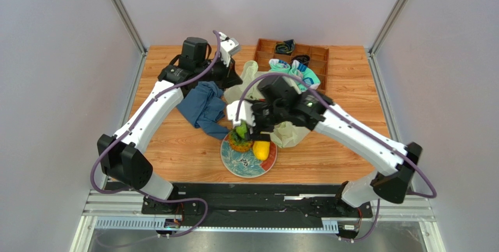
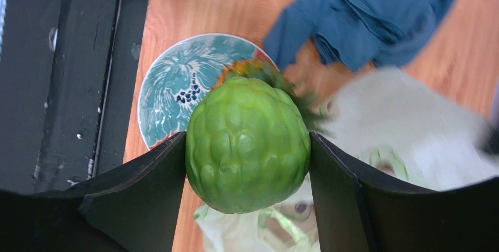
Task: Take the fake fruits out of the plastic bag
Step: Place the fake fruit on the plate.
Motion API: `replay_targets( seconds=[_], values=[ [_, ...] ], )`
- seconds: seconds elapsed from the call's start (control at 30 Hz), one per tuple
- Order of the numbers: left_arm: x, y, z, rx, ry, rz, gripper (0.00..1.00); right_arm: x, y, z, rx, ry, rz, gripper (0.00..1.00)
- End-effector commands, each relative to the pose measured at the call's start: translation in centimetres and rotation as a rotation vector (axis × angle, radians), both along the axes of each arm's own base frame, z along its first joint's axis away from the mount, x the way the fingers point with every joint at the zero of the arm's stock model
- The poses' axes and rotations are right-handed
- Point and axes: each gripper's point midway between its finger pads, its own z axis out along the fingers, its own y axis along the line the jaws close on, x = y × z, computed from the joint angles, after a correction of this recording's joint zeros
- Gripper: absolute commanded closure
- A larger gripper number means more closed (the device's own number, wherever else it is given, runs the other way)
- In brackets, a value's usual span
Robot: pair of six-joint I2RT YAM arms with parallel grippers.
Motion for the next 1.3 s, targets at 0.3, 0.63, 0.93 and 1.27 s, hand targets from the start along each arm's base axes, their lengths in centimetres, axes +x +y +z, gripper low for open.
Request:
replay_targets(
  seconds=[0.3,0.63,0.93,1.27],
  values=[
    [-4.1,1.9,4.1,-0.122,-0.062,-0.007,1.0,-6.6,8.7,-7.3,-0.214,-0.183,0.568,0.44],
    [-6.4,3.0,3.0,-0.129,-0.047,0.001,1.0,-2.5,10.1,-15.7,-0.403,-0.333,0.53,0.45],
    [-6.9,3.0,2.0,-0.13,-0.024,-0.003,1.0,-1.5,10.9,-18.4,-0.464,-0.359,0.543,0.42],
    [-6.0,2.5,2.5,-0.142,-0.008,-0.004,1.0,-3.8,11.5,-10.9,-0.253,-0.32,0.53,0.0]
  ],
)
